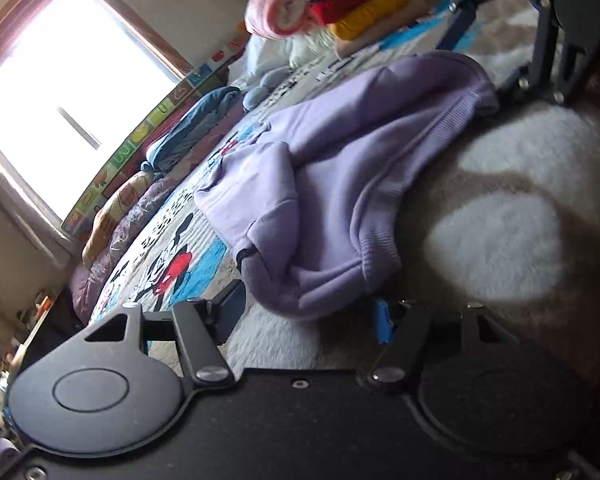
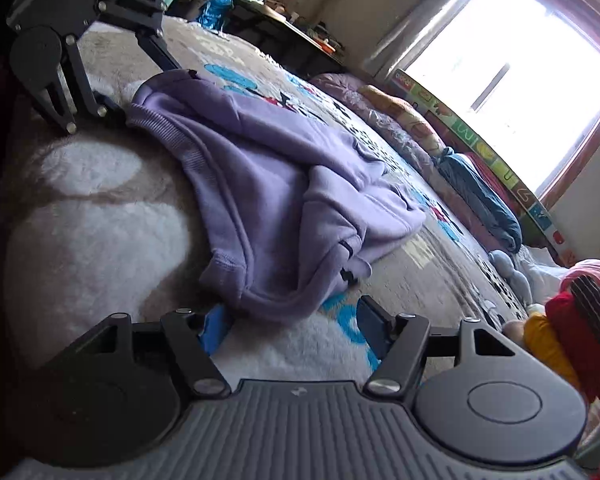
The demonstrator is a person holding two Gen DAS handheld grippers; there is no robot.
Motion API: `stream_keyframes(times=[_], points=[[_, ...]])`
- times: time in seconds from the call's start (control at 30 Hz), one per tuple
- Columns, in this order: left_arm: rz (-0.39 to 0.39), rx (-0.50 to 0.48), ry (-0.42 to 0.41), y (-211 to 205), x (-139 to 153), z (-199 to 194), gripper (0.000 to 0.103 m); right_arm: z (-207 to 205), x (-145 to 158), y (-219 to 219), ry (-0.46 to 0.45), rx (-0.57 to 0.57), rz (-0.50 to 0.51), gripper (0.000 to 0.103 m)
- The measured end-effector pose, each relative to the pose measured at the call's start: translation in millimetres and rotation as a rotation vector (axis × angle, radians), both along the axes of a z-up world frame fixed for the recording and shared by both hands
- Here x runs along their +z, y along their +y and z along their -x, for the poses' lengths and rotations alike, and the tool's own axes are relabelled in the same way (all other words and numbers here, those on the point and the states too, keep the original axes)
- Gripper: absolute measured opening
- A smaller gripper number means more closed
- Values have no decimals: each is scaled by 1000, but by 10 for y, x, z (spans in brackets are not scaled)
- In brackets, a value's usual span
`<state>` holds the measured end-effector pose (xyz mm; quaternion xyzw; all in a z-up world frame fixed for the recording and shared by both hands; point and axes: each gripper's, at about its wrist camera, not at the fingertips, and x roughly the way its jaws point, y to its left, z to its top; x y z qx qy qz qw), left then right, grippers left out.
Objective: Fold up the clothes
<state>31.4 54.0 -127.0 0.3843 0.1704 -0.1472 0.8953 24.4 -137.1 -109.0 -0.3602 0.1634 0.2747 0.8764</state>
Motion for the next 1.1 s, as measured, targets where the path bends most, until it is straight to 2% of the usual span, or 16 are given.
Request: stream_keyframes(times=[0.17, 0.23, 0.37, 0.53, 0.73, 0.93, 1.1], points=[[41, 3, 5, -15, 16, -25, 54, -62, -15, 41, -22, 59, 2, 64], [52, 6, 10, -24, 29, -22, 49, -77, -19, 48, -8, 87, -9, 51], [74, 13, 19, -43, 54, -18, 43, -74, -9, 33, 17, 89, -47, 42], [101, 21, 31, -67, 85, -13, 22, -106, 85, 23, 68, 85, -87, 28], [124, 33, 39, -71, 210, 120, 20, 13, 223, 42, 82, 79, -104, 25], [79, -4, 37, -67, 448, 537, 20, 364, 412, -20, 86, 97, -100, 24], [68, -49, 40, -100, 684, 936, 20, 756, 730, -134, 71, 102, -123, 24]])
